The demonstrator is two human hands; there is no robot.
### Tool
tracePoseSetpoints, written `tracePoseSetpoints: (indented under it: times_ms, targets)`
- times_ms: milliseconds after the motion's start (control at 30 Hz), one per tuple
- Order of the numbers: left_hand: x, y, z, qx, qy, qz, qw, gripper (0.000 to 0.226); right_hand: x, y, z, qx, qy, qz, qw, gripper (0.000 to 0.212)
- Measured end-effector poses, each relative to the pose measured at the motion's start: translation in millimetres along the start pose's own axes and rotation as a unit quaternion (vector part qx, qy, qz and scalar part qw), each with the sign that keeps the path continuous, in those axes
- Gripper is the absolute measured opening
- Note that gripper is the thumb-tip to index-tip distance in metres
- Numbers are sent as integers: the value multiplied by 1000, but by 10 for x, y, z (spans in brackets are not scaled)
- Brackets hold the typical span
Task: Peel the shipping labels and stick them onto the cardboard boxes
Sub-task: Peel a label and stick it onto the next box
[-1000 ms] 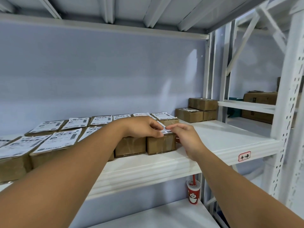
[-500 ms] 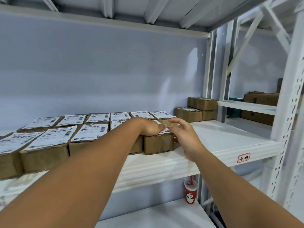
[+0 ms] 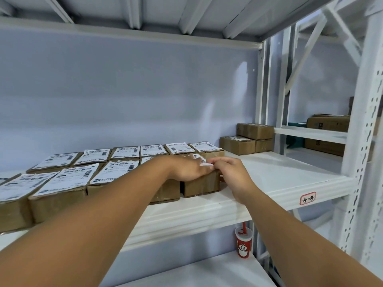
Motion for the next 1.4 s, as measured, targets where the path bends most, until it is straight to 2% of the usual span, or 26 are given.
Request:
tracePoseSetpoints:
  times_ms: [100,167,300,500,567,667,733,767,833,900,1033,1133,1233,1333,1400]
  targets:
    - [-138,9,-1,99,35,-24,994,55,-9,-3,0,-16,2,-3,1000,28]
    - [-215,15,17,158,94,-36,982,44,-17,-3,3,-27,3,-3,1000,28]
    - [-435,134,89,277,233,-16,932,20,-27,-7,2,-33,7,-5,999,28]
    - [-639,-14,326,246,398,11,884,48,-50,-8,9,-19,6,-7,1000,24]
    - [-650,-105,405,222,412,24,884,49,-43,-6,-8,-8,5,-6,1000,25]
    - [-682,-155,415,200,436,12,877,26,-41,-19,-17,16,7,5,1000,31]
    - [-649,-217,418,183,442,-17,878,20,-29,-8,-16,10,13,6,1000,31]
    - [-640,-211,405,171,446,-19,878,22,-26,-3,-18,4,14,6,1000,30]
    - [-652,-140,361,118,415,-27,902,35,-23,0,-16,-12,17,5,1000,28]
    - [-636,-160,380,87,389,-66,915,44,-23,-2,-14,-17,16,3,1000,25]
    - [-606,-141,426,148,385,-20,911,41,-37,-13,11,-17,-1,-8,1000,16]
    - [-539,-181,470,178,389,-27,904,42,-38,-8,24,-23,-10,-9,1000,13]
    - [-557,-149,470,186,424,-19,886,42,-32,-6,38,-36,-26,-12,999,9]
    - [-576,-131,458,202,440,-20,875,41,-53,-26,36,-46,-26,-16,998,12]
    - [-583,-137,455,210,462,-12,862,38,-59,-23,21,-54,-6,-18,998,21]
Point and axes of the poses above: each hand's wrist, its own x-axis towards the middle knuckle, its own z-axis out of the palm, y = z × x, the point moved 3 cm from there along x, towards the middle knuckle, and after that the axes turned 6 degrees about x, right-handed, at the moved point
